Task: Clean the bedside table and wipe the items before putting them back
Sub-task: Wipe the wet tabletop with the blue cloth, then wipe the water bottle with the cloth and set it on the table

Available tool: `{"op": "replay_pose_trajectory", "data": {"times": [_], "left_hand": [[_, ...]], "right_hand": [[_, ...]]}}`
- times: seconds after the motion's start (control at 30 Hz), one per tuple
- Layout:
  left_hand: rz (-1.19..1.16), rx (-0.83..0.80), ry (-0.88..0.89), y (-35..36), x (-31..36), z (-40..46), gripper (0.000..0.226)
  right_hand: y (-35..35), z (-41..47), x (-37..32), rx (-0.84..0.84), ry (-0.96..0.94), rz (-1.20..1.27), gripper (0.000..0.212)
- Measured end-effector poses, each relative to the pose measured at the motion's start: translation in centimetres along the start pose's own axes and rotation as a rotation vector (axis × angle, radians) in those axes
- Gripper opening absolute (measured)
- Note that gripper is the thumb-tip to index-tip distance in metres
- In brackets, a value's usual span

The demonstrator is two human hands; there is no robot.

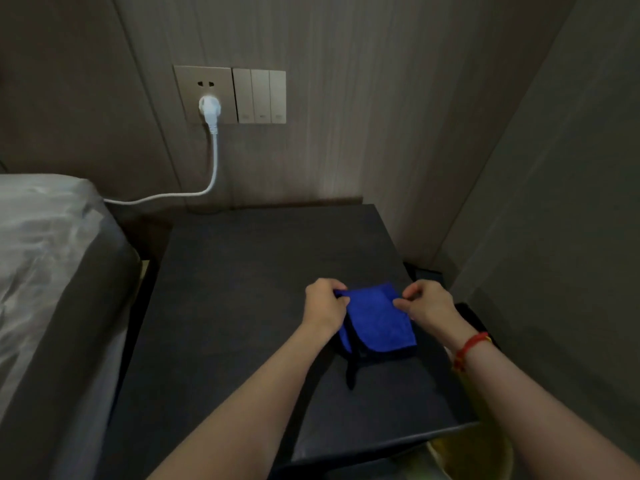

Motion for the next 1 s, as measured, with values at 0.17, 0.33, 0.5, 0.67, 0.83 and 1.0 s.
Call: {"op": "replay_pose_trajectory", "data": {"times": [0.17, 0.33, 0.5, 0.67, 0.83, 1.0], "left_hand": [[0.041, 0.054, 0.012, 0.9, 2.2, 3.7, 0.028], [0.157, 0.008, -0.004, 1.0, 2.7, 4.2, 0.04], [0.107, 0.024, -0.021, -1.2, 1.8, 2.1, 0.037], [0.002, 0.163, -0.022, -7.5, 2.2, -1.4, 0.033], [-0.068, 0.374, -0.055, -16.6, 1.7, -6.4, 0.029], [0.039, 0.518, -0.161, -26.0, -1.2, -13.4, 0.033]], "right_hand": [[-1.2, 2.4, -0.9, 0.094, -0.039, -0.059, 0.012], [-1.0, 2.2, -1.8, 0.063, -0.045, -0.219, 0.008], [-0.1, 0.8, -4.3, 0.053, -0.116, -0.216, 0.015], [3.1, -2.0, -10.1, -0.004, -0.252, -0.17, 0.021], [8.0, -7.3, -18.8, -0.053, -0.507, -0.121, 0.022], [14.2, -14.3, -27.1, -0.169, -0.682, -0.01, 0.026]]}}
Point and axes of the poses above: each hand's wrist, its own z-axis towards the middle knuckle, its own y-axis out of the palm, x = y × z, the point moved 7 cm from there along z, towards the middle knuckle, and after that the axes turned 10 degrees about -x, right-handed, at the moved point
